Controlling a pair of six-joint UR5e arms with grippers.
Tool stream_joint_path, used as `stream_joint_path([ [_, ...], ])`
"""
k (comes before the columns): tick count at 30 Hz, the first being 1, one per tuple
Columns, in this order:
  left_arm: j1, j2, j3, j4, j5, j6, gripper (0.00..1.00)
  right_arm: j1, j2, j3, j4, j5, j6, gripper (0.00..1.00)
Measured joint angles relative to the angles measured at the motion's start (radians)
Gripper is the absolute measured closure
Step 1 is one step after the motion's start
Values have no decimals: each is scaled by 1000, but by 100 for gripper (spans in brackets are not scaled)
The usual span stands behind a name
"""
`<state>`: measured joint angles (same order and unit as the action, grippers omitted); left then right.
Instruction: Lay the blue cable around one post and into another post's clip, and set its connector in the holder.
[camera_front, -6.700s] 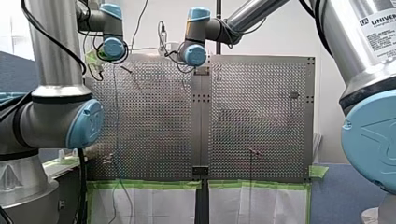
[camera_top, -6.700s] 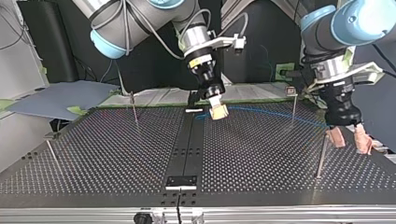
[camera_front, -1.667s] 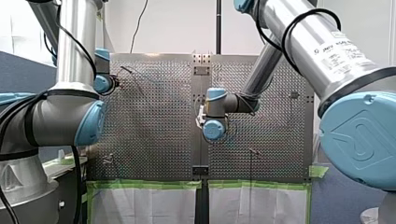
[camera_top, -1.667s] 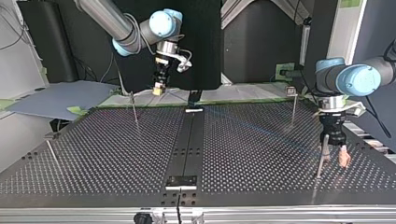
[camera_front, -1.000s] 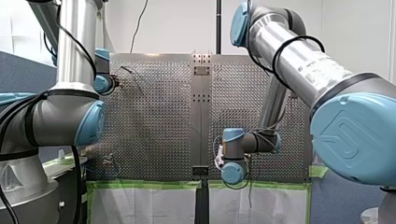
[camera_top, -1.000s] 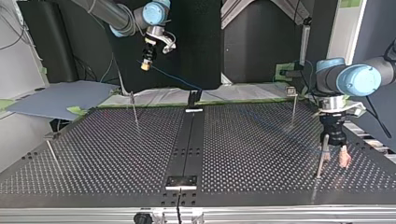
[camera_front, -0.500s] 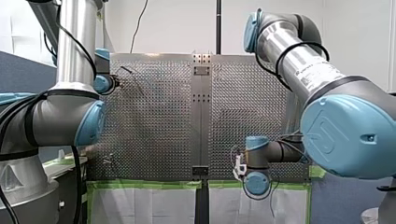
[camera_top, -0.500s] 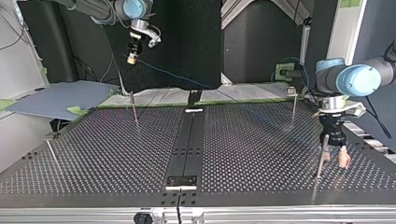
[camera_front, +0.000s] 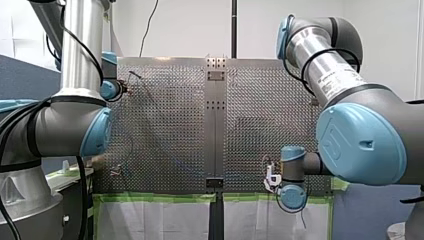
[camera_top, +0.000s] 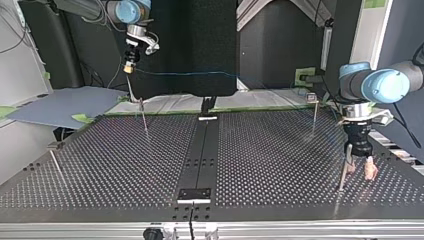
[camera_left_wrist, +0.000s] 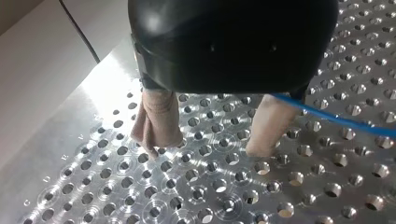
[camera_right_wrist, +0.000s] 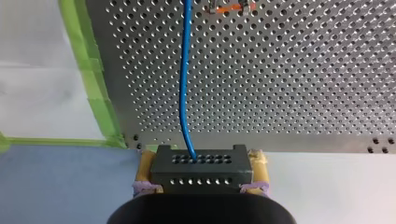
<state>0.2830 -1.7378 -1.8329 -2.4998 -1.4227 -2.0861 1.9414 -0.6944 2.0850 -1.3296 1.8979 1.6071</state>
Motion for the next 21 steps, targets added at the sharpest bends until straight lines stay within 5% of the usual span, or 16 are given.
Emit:
stream_joint_path([
  [4,0,0,0,0,0,0,0,-45,0,-41,40,-45,-34,100],
  [6,0,0,0,0,0,1,0,-65,0,-61,59,-65,-36,100],
  [16,2,0,1,0,0,1,0,-160,1,-155,146,-160,-6,100],
  [21,3,0,4,-2,0,1,0,-205,4,-185,154,-205,-1,100],
])
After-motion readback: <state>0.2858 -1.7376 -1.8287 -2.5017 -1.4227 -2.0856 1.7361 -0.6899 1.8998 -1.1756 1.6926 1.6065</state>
